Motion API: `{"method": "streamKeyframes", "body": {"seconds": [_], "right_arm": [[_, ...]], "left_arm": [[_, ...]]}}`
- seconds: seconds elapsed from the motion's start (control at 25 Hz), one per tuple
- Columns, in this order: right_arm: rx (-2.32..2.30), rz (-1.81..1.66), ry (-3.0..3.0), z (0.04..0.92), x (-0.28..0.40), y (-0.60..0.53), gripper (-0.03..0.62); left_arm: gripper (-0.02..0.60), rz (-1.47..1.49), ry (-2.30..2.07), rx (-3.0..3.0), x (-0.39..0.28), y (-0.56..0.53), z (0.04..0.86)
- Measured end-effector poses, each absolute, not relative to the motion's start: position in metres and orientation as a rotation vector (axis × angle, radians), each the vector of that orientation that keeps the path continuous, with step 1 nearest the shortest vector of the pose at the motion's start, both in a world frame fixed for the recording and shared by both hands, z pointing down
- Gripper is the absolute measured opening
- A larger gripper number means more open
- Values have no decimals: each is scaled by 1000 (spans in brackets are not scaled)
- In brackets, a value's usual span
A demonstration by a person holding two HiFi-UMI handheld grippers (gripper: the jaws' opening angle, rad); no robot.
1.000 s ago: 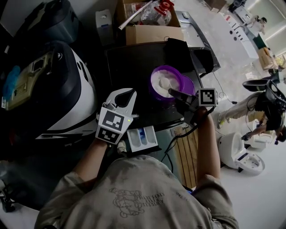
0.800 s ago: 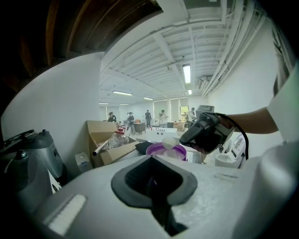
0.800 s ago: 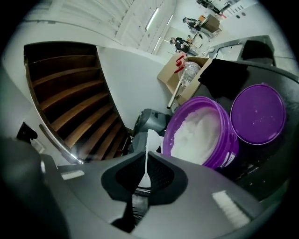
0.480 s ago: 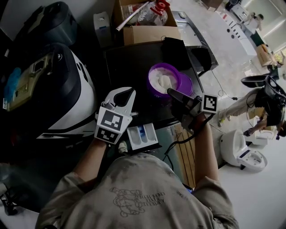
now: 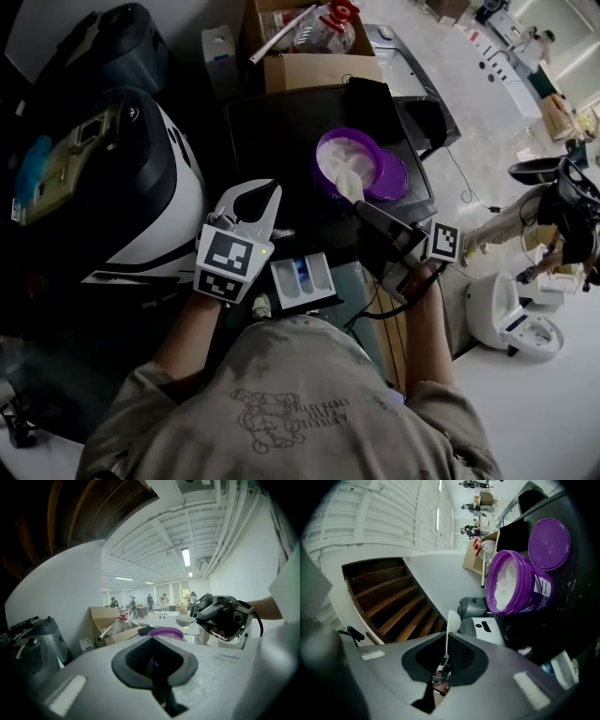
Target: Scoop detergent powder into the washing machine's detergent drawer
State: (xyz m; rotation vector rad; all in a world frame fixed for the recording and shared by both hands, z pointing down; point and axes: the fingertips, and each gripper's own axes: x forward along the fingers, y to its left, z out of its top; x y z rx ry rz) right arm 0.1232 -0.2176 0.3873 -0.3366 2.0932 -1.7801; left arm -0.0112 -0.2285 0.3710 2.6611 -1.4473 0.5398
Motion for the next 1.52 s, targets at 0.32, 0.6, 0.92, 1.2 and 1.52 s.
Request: {"method": "streamKeyframes", "body": {"seconds": [0.32, 0.6, 0.92, 1.2, 1.52], "right_arm": [[-301, -1777, 2091, 390, 123, -182, 38], [-300, -1815, 2104, 400, 126, -165, 38], [-323, -1806, 2162, 409, 124, -157, 38], [-386, -1806, 2256, 431, 124, -141, 38], [-456, -1897, 2268, 467, 122, -122, 38]], "left_arm": [[0, 557, -1463, 2662, -24, -213, 370], [0, 594, -1453, 2651, -28, -205, 380], [0, 582, -1434, 2669, -24, -203, 383], [0, 576, -1376, 2640, -21, -193, 399], [0, 574, -1310, 2605, -17, -183, 415]]}}
